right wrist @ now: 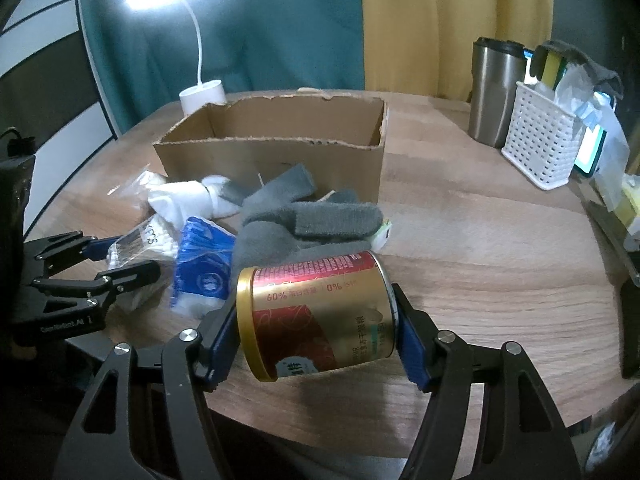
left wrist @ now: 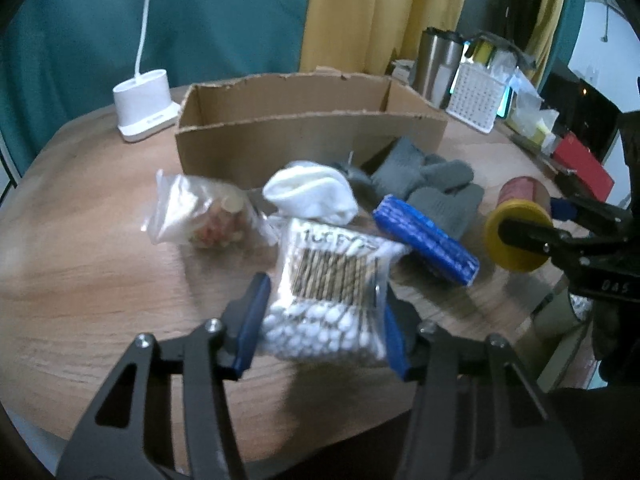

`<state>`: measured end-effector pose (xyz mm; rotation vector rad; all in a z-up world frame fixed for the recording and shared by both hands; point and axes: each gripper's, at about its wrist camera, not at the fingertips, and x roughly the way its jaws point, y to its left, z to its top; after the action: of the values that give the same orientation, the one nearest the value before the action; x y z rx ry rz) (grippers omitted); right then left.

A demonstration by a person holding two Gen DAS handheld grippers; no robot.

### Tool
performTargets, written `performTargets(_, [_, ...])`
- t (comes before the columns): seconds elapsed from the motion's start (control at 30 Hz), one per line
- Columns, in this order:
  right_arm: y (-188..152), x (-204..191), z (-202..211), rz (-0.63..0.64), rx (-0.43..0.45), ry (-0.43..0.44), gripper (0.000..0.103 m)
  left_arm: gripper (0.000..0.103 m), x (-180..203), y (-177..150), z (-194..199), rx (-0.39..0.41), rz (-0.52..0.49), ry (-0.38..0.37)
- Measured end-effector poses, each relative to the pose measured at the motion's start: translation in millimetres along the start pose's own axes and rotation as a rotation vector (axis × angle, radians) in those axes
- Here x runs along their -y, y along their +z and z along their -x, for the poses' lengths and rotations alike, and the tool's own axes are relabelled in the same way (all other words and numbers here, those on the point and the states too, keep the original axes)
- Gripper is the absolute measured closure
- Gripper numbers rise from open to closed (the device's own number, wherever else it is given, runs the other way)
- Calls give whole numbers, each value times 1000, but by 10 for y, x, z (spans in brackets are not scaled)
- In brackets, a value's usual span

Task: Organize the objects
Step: 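Carry the can with the right gripper while the left gripper carries the swab bag into the box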

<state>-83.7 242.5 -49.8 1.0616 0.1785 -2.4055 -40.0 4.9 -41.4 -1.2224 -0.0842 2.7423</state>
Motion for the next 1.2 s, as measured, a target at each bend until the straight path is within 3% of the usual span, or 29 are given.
performTargets(0.53, [198,-17,186,10,46,4,33,51,-98,203,409,96,58,17])
performTargets(1.2, [584,55,90,-3,67,12,33,51,-153,630,343,125,78,5])
